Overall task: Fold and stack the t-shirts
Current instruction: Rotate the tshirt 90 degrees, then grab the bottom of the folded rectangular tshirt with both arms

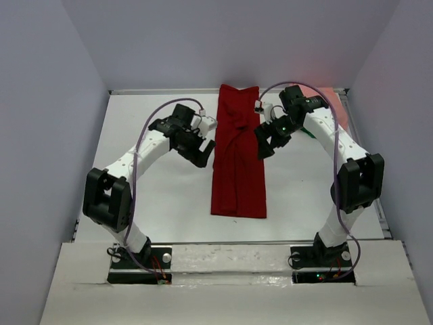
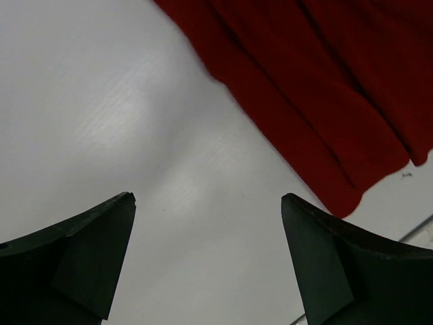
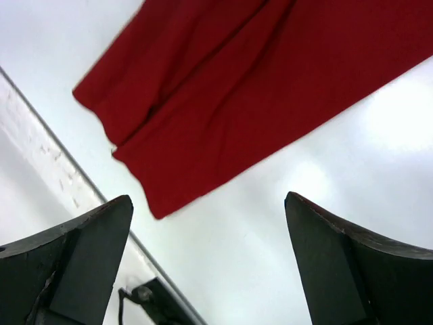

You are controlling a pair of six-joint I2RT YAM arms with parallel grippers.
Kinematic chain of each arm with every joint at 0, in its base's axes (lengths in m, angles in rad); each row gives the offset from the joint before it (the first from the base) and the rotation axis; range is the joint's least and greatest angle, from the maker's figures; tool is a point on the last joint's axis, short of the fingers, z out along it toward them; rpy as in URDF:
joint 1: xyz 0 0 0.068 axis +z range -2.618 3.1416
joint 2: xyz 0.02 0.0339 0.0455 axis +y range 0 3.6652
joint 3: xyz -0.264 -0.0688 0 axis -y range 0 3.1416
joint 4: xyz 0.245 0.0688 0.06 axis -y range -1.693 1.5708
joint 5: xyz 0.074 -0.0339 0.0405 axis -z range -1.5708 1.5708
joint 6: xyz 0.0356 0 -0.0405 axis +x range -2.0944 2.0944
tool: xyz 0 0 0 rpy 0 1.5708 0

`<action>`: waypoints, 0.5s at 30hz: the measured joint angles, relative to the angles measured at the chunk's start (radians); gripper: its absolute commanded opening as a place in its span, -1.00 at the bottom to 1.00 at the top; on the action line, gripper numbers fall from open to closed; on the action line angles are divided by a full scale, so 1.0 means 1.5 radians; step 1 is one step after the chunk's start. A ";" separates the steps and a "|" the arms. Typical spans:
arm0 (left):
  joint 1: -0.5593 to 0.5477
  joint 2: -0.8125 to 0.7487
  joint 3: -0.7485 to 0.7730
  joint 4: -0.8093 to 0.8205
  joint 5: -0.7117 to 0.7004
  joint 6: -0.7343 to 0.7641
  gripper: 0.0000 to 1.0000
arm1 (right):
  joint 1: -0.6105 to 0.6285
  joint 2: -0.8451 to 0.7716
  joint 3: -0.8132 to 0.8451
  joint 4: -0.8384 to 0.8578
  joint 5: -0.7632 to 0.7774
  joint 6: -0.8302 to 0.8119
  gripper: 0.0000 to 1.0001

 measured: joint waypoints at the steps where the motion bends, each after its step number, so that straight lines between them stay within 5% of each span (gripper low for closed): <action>1: -0.032 0.000 -0.014 0.000 0.001 0.004 0.98 | 0.000 -0.011 -0.035 -0.011 0.001 -0.004 0.99; 5: -0.100 0.017 -0.063 -0.015 0.034 0.020 0.97 | 0.000 -0.034 -0.165 -0.034 0.001 -0.015 0.99; 15: -0.092 0.042 -0.142 -0.032 0.056 0.037 0.75 | 0.001 -0.107 -0.327 -0.063 -0.007 -0.026 1.00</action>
